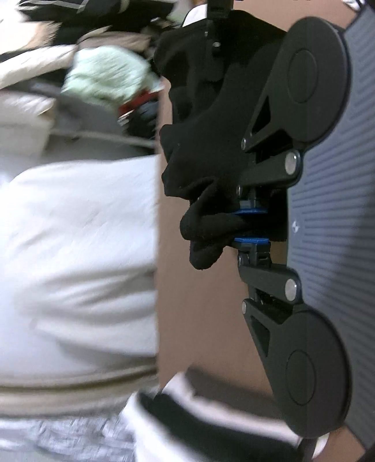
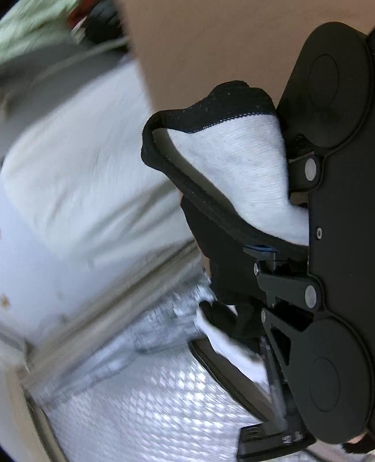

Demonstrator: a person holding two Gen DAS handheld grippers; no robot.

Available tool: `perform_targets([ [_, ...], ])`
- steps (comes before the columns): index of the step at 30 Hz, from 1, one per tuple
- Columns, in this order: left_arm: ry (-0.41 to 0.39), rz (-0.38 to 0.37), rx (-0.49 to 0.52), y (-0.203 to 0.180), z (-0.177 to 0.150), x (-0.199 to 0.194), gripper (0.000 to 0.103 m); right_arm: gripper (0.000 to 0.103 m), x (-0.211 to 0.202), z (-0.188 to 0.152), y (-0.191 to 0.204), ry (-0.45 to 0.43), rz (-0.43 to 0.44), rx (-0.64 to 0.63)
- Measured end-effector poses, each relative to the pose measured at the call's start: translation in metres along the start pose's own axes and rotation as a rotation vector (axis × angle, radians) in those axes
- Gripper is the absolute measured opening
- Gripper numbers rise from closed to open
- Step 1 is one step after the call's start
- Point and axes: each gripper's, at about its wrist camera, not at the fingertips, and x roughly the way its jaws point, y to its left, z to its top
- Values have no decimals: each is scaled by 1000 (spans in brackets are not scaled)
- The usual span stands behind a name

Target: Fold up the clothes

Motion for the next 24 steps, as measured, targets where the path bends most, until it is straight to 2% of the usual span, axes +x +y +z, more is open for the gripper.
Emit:
perform_targets([
  [2,-67,42,-6,12,13,-16,14,21,10,20,26,21,23,-66],
  [4,-141,83,-18,27,26,-34,14,21,24,44,56,80,6,-115],
  [7,-209,115,-87,55,41,-56,14,21,50,77,113,214,-11,-239],
  [10,-276,92,-179,89,49,-71,14,21,74,120,166,314,-1,-384],
  [14,-380,93,-289,135,54,-98,13,21,94,170,240,356,-6,-539],
  [16,-442,161,-308,155,61,-112,13,21,108,191,276,352,13,-620],
  [19,-517,308,-331,186,73,-131,13,21,140,211,321,332,89,-734],
  [21,-563,400,-367,216,76,-144,13,20,166,225,342,303,187,-777],
  [22,-571,404,-401,233,70,-145,13,20,182,231,353,281,252,-787],
  [24,-577,361,-489,272,51,-139,13,20,218,234,363,244,381,-772],
])
